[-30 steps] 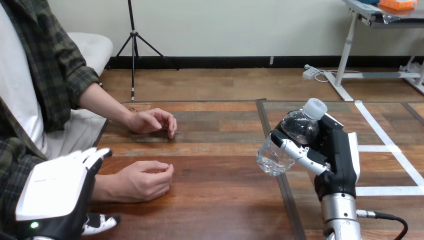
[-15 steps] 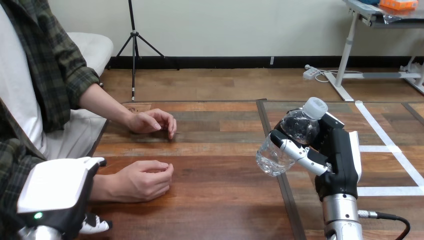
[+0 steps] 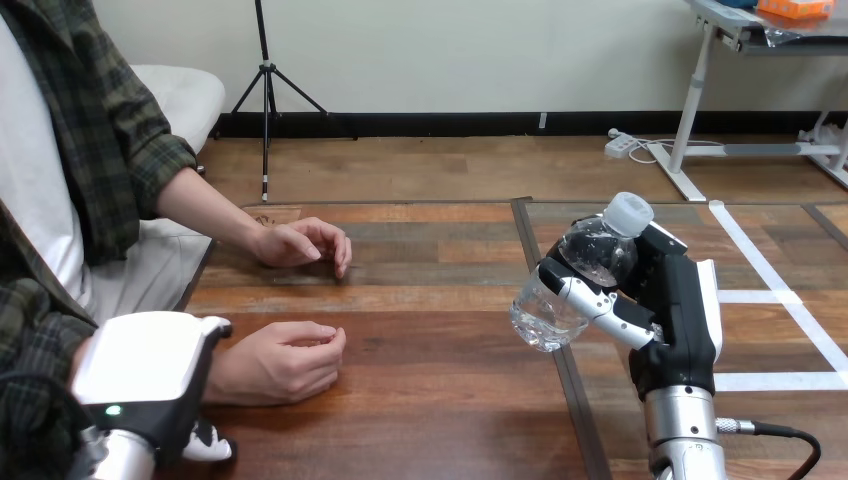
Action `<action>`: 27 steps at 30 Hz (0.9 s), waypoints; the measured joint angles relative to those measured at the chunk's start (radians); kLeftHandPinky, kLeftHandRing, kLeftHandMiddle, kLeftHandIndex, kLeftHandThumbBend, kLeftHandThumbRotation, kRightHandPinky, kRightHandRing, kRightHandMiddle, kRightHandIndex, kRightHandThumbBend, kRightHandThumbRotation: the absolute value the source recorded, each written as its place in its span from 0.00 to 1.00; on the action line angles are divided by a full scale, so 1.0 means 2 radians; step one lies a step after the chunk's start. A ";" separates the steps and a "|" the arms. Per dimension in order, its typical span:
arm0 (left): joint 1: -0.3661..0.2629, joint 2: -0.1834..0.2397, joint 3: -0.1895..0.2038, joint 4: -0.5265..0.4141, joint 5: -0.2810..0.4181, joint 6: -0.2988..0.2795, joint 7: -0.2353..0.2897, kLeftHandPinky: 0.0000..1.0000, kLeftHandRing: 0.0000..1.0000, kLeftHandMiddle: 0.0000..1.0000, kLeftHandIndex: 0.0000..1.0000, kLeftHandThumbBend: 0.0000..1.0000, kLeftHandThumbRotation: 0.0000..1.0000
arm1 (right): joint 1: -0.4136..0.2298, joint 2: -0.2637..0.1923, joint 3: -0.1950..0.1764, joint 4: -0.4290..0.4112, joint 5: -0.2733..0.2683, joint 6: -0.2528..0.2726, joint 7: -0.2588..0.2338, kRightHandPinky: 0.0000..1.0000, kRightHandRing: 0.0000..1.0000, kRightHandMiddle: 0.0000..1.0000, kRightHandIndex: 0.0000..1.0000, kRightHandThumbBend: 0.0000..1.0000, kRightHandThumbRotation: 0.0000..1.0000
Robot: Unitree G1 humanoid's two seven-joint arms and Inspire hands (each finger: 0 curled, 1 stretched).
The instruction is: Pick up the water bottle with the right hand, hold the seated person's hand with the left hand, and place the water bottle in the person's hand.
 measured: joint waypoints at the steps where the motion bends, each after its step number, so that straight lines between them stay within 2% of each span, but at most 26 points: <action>1: -0.003 0.001 -0.003 0.004 0.001 0.001 0.000 0.80 0.81 0.82 0.79 0.89 0.13 | 0.000 0.000 0.000 -0.001 0.000 0.000 0.001 0.41 0.44 0.48 0.51 0.70 0.00; 5: -0.012 0.004 -0.011 0.014 0.001 0.002 0.002 0.79 0.81 0.82 0.79 0.89 0.12 | 0.000 0.000 0.000 -0.003 0.004 0.000 0.006 0.40 0.44 0.48 0.51 0.70 0.00; 11: -0.024 0.012 -0.019 0.034 0.000 0.001 0.020 0.78 0.81 0.82 0.80 0.88 0.11 | 0.000 0.000 0.000 -0.006 0.012 0.000 0.016 0.40 0.44 0.48 0.51 0.70 0.00; 27: -0.050 0.020 -0.047 0.092 -0.001 0.000 0.098 0.77 0.81 0.82 0.80 0.84 0.06 | 0.000 0.000 -0.002 -0.006 0.017 0.000 0.031 0.41 0.44 0.48 0.50 0.68 0.00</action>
